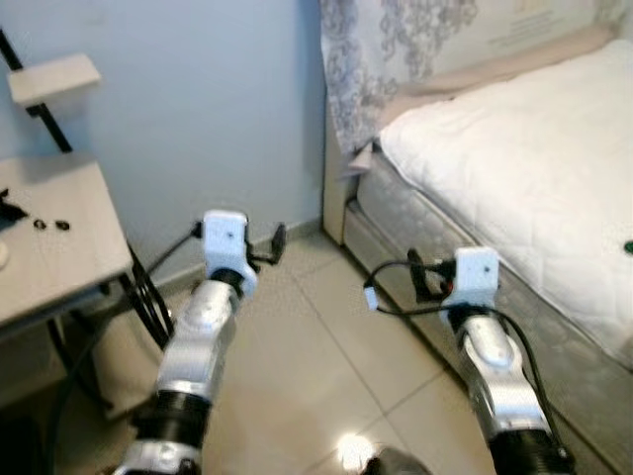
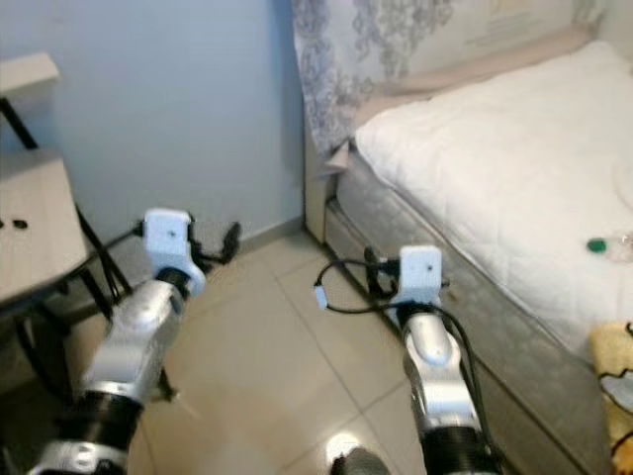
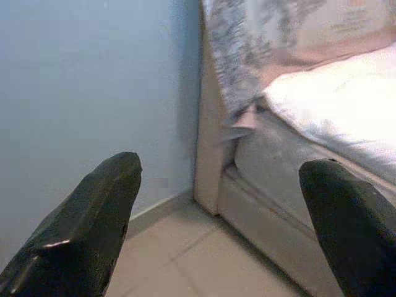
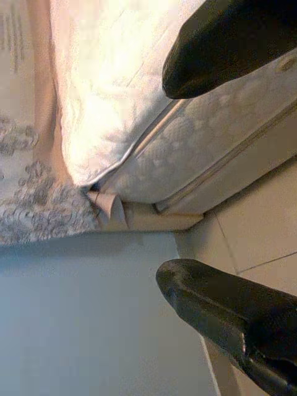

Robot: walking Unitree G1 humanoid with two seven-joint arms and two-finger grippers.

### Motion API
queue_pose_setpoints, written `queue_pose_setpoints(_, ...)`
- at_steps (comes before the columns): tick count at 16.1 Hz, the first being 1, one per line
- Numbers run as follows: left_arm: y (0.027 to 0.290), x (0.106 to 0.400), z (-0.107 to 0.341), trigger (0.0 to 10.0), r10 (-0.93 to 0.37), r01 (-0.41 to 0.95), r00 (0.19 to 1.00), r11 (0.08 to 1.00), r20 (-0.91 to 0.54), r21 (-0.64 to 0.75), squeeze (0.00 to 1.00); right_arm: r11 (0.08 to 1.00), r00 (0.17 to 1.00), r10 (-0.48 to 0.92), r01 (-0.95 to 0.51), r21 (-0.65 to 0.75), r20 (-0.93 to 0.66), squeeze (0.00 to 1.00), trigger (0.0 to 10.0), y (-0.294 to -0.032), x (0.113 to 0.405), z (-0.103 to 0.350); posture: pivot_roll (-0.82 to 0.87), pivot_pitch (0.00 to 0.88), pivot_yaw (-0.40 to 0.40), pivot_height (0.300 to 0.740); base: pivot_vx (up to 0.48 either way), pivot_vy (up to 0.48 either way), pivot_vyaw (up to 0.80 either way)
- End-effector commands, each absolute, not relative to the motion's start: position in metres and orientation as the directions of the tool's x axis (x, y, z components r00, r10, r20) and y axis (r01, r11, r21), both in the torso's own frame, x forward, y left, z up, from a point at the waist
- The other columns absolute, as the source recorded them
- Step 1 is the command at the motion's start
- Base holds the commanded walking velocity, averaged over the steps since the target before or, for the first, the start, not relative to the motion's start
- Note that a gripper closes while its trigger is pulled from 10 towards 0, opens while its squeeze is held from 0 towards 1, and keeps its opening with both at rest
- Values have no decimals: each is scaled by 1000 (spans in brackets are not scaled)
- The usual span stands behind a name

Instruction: Clean up the room

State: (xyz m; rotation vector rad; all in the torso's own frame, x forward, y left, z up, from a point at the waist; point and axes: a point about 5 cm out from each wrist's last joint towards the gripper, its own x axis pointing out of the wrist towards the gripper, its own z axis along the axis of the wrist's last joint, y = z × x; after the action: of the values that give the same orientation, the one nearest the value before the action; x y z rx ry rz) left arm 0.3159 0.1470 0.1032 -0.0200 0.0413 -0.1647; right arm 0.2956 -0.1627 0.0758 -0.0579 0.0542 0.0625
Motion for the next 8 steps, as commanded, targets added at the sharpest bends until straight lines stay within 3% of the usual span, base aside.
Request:
queue_pose_setpoints(1, 141, 315, 101, 10000, -186, 185, 982, 982, -44, -26, 0, 996, 997, 43, -48, -77, -63, 0, 10000, -170, 294, 73, -118, 0, 33, 723, 0, 0, -700)
queue_pose_setpoints(4, 143, 313, 98, 10000, -171, 167, 984, 984, -50, -66, 0, 999, 998, -39, 40, 20, -51, 0, 10000, -179, 292, 72, -128, 0, 33, 723, 0, 0, -683)
queue_pose_setpoints(8, 158, 295, 91, 10000, -151, 148, 987, 988, -56, -51, 0, 991, 987, -120, 112, -79, -104, 0, 10000, -204, 257, 57, -126, 0, 36, 723, 0, 0, -631)
